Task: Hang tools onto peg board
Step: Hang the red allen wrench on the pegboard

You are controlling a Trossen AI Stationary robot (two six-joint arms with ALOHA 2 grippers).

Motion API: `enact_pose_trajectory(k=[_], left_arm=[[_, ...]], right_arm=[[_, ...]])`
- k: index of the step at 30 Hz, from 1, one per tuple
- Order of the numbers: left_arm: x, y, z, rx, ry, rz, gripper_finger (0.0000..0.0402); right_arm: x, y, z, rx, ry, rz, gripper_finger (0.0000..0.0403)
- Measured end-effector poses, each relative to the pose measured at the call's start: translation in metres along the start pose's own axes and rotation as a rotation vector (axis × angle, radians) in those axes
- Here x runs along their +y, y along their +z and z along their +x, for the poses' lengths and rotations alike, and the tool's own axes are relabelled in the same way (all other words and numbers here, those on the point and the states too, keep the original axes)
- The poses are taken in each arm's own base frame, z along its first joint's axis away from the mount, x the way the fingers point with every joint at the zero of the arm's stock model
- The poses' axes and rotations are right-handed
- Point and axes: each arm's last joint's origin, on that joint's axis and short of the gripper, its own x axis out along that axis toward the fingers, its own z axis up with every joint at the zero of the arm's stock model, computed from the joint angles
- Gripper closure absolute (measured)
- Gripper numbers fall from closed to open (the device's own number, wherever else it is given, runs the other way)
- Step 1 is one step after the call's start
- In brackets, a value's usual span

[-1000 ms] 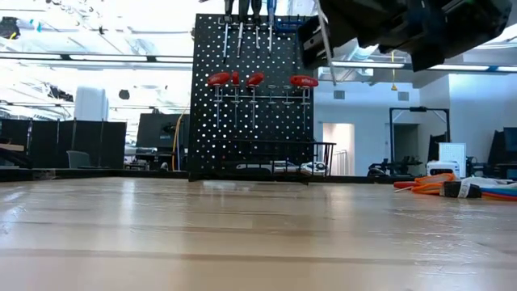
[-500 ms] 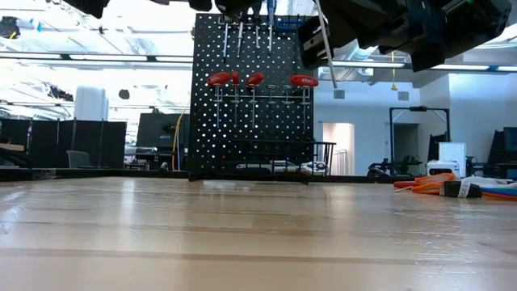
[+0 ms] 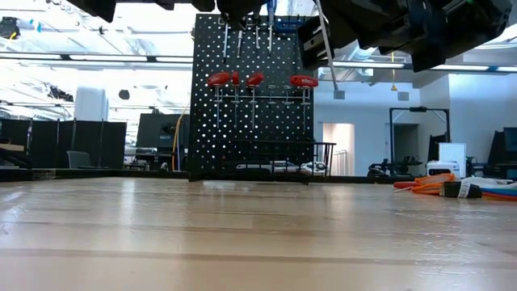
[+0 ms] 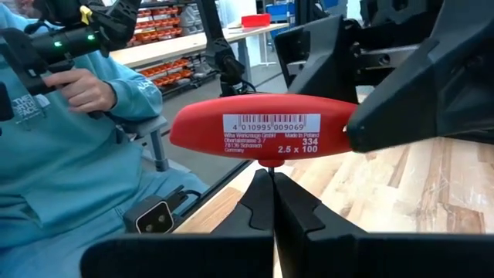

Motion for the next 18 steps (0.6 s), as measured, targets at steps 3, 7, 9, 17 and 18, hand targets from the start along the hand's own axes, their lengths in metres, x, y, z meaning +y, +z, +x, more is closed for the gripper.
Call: enact_pose_trajectory(k=[3, 7, 9, 17, 18], left_arm=[[0.0000, -0.0001, 0.0000, 0.001, -0.003, 0.014, 0.0247], [-0.0004, 0.0000, 0.0000, -0.003, -0.020, 0.009, 0.0268], [-0.0004, 0.0002, 0.0000, -0.005, -0.022, -0.008, 0.0279], [-0.0007, -0.0001, 0.0000, -0.003, -0.026, -0.010, 0.0323], [-0.0007, -0.0001, 0.0000, -0.002, -0.026, -0.009, 0.0329]], right_arm=[[0.0001, 0.0002, 0.0001, -0.001, 0.000, -0.001, 0.0403], [0.0000, 0.0002, 0.0001, -0.001, 0.001, 0.000, 0.0403], [-0.0001, 0.0002, 0.0001, -0.001, 0.000, 0.000, 0.0403], [-0.0008, -0.0013, 0.0000, 0.015, -0.021, 0.007, 0.0403], [-0.0009, -0.0014, -0.0001, 0.016, -0.025, 0.008, 0.0403]])
